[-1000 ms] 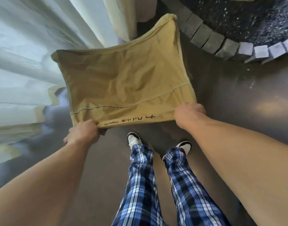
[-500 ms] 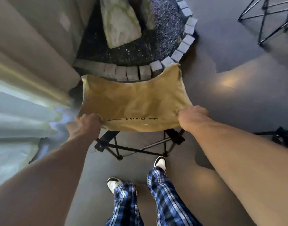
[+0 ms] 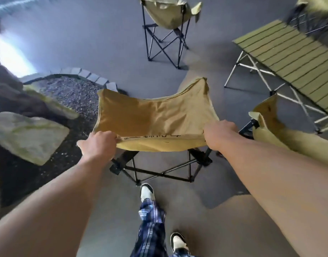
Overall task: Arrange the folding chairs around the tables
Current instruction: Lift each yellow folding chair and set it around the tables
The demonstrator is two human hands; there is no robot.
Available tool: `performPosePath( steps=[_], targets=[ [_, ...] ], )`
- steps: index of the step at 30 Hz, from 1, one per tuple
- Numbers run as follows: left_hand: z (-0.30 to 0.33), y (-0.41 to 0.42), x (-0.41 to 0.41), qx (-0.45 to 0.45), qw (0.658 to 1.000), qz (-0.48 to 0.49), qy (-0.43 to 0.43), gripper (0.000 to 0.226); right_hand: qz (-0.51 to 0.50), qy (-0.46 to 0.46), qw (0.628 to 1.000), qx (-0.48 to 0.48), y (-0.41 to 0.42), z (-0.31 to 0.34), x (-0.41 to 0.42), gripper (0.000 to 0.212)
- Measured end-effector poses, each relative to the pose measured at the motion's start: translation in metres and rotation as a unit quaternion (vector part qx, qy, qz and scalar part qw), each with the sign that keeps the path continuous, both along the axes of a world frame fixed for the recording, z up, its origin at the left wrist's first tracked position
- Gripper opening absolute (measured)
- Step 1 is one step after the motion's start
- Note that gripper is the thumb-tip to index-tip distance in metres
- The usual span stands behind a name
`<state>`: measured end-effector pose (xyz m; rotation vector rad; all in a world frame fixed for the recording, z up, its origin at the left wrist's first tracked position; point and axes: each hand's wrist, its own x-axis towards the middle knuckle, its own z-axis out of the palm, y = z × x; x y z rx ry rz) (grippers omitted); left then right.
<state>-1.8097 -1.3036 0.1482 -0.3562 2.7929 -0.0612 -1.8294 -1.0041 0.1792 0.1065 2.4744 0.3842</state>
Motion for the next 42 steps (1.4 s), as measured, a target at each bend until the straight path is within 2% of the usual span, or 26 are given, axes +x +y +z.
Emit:
performPosePath(
  steps=[6,8,12,19,26,33,35,39,42],
  targets=[
    [-0.015,0.014,-0.172,0.021,0.996,-0.083,0.028,0.03,-0.042,0.022,0.999,-0.005,0.024,-0.004,-0.109,0.032],
    [-0.02,0.019,-0.226,0.044,0.993,-0.106,0.023,0.033,-0.073,0.019,0.997,-0.012,0.03,-0.005,-0.142,0.03],
    [-0.009,0.055,-0.316,0.014,0.985,-0.171,0.021,0.03,-0.133,0.032,0.99,-0.022,0.051,-0.012,-0.195,0.028],
    [-0.018,0.182,-0.445,-0.012,0.956,-0.291,-0.016,0.034,-0.241,0.001,0.97,-0.027,0.132,-0.036,-0.247,0.029],
    [-0.048,0.291,-0.524,-0.04,0.934,-0.349,-0.065,0.036,-0.312,-0.028,0.949,-0.028,0.215,-0.059,-0.309,0.028],
    [-0.073,0.364,-0.594,-0.057,0.914,-0.396,-0.069,0.037,-0.375,-0.003,0.926,-0.038,0.261,-0.087,-0.35,0.017],
    [-0.085,0.374,-0.61,-0.067,0.907,-0.409,-0.076,0.033,-0.411,-0.005,0.91,-0.051,0.261,-0.102,-0.359,0.025],
    [-0.113,0.379,-0.629,-0.117,0.881,-0.446,-0.108,0.03,-0.497,-0.022,0.861,-0.101,0.241,-0.136,-0.368,0.019],
    [-0.137,0.37,-0.644,-0.164,0.876,-0.423,-0.166,0.024,-0.552,-0.062,0.821,-0.135,0.21,-0.164,-0.375,0.016]
  ],
)
